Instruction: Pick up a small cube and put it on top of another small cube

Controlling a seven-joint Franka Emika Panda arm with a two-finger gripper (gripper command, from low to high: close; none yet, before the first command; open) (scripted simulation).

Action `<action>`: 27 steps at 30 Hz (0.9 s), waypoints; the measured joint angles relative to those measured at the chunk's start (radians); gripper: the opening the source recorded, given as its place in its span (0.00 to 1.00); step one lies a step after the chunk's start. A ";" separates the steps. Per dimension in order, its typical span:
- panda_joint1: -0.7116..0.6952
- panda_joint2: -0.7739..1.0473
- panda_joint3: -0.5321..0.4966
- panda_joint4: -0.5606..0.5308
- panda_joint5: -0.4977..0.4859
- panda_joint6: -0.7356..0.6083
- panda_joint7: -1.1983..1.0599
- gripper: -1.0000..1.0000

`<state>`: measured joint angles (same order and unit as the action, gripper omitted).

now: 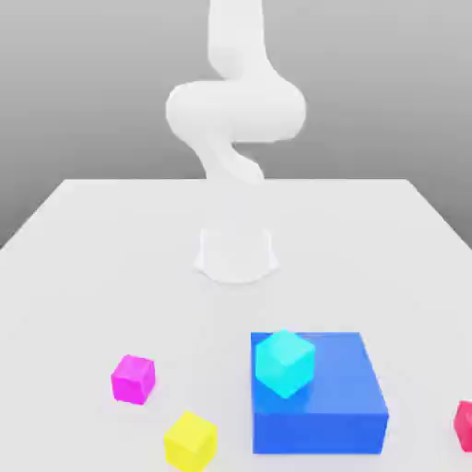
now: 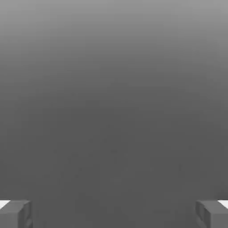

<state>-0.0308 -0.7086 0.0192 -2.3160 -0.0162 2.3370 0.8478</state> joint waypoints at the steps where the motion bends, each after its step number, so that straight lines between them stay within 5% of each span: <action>1: -0.013 0.039 0.008 -0.007 -0.007 0.016 0.021 0.50; 17: -0.145 0.623 0.057 -0.109 -0.102 0.252 0.319 0.50; 27: -0.173 0.977 0.055 -0.161 -0.043 0.417 0.407 0.50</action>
<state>-0.2034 0.2689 0.0744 -2.4772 -0.0587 2.7544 1.2552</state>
